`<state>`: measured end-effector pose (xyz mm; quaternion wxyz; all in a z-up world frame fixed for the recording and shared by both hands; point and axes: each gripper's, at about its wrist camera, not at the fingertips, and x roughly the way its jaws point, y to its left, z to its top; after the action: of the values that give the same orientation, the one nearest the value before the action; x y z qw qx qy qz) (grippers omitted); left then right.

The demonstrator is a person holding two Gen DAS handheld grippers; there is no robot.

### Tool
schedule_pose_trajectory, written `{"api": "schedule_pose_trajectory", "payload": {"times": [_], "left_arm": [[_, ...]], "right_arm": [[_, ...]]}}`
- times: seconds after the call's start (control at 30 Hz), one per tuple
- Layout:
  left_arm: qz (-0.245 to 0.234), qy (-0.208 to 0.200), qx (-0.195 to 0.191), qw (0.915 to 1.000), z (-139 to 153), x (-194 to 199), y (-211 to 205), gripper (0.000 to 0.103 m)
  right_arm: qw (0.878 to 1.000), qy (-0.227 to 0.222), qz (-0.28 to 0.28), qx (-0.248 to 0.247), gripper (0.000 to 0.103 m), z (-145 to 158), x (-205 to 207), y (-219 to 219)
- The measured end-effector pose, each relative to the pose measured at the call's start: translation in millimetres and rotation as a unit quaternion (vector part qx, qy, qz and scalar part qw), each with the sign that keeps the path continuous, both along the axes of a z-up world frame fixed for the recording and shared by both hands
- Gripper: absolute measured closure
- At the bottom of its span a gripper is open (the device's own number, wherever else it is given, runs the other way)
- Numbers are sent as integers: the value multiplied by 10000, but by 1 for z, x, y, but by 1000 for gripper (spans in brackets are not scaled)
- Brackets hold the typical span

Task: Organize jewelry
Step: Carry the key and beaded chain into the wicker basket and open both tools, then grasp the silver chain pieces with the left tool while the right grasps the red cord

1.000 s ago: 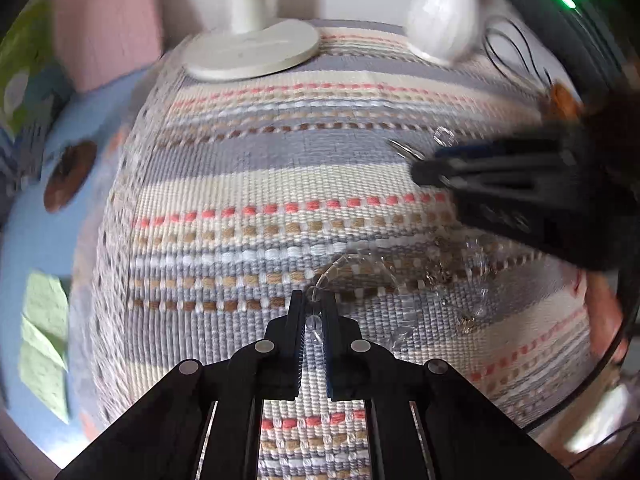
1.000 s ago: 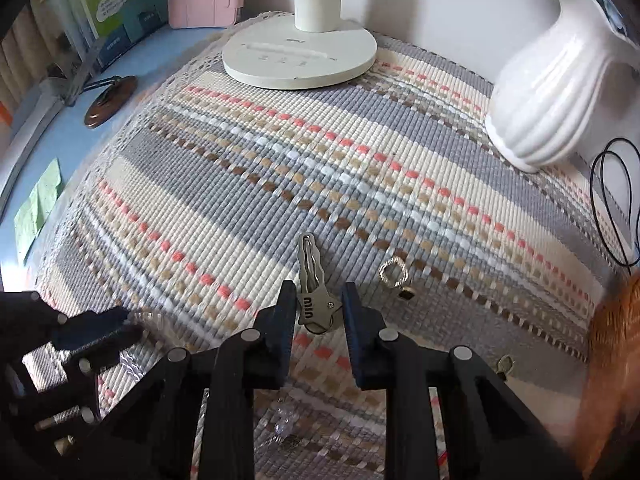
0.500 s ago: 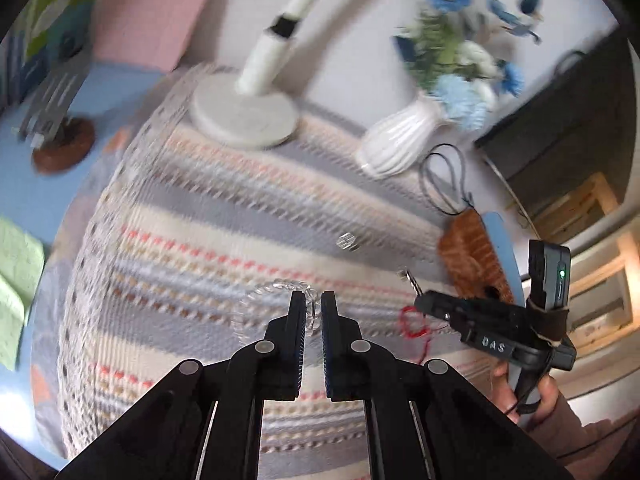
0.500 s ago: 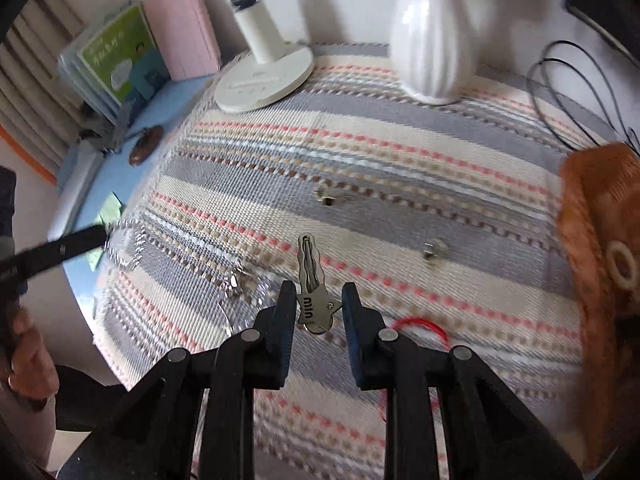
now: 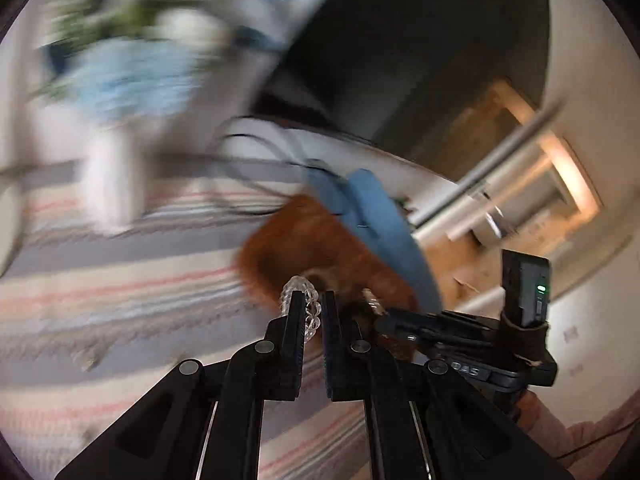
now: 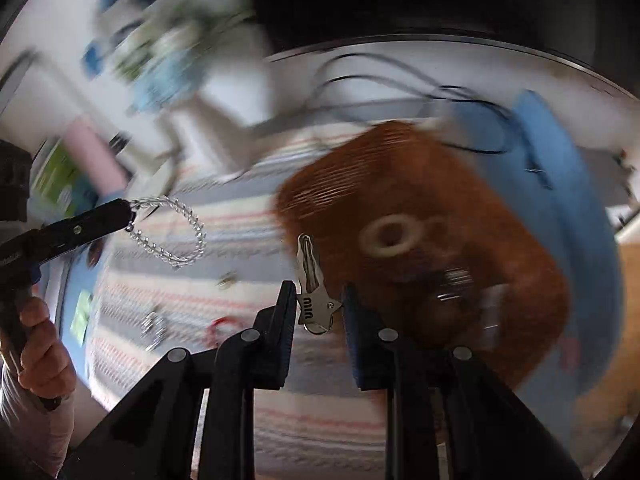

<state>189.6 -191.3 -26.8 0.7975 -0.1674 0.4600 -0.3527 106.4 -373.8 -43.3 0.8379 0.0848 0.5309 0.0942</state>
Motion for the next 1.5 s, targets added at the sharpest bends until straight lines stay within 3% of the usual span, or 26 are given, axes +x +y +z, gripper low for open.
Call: {"api": "schedule_pose_trajectory", "payload": {"times": [0.1,0.2,0.37,0.5,0.57,0.7,0.77,0.83,0.93,1.13,1.23,1.37,1.5], "left_arm": [[-330,149,-199,9991,-8,28,-42,96],[-414,423,-110,9982,-34,55,-76,96],[-332,1007,-6,9944,-80,79,-98,96],[-316,1004,-119,9944,-81,79,-101,96],[-208,1026,53,9945,-85,83,-100,96],[-56,887,949,9915,-99,86,-99,96],[-77,941,1118,9892,-104,86,-98,93],[-76,967,1278,9871,-107,84,-96,83],[-30,942,1198,9883,-99,76,-84,66],[46,582,1021,9931,-57,43,-42,64],[317,530,1024,9928,-46,29,-6,64],[953,572,1109,9876,-37,7,60,64],[1682,665,1362,9740,-36,-21,127,64]], "right_arm": [[9995,11,-322,-28,77,-6,17,-35],[9988,32,-477,76,77,-15,38,-56],[9986,275,-448,46,78,-36,74,-65],[9984,458,-329,49,77,-52,92,-60],[9978,593,-298,59,77,-60,101,-57],[9973,682,-260,122,77,-69,114,-51],[9971,720,-217,139,77,-72,119,-48],[9971,686,-190,282,77,-72,119,-47],[9972,593,-251,371,68,-65,115,-52],[9975,455,-355,401,65,-47,103,-59],[9974,379,-323,526,65,-36,91,-55],[9981,224,-111,569,65,-17,72,-33],[9973,159,288,654,65,-4,51,6]]}}
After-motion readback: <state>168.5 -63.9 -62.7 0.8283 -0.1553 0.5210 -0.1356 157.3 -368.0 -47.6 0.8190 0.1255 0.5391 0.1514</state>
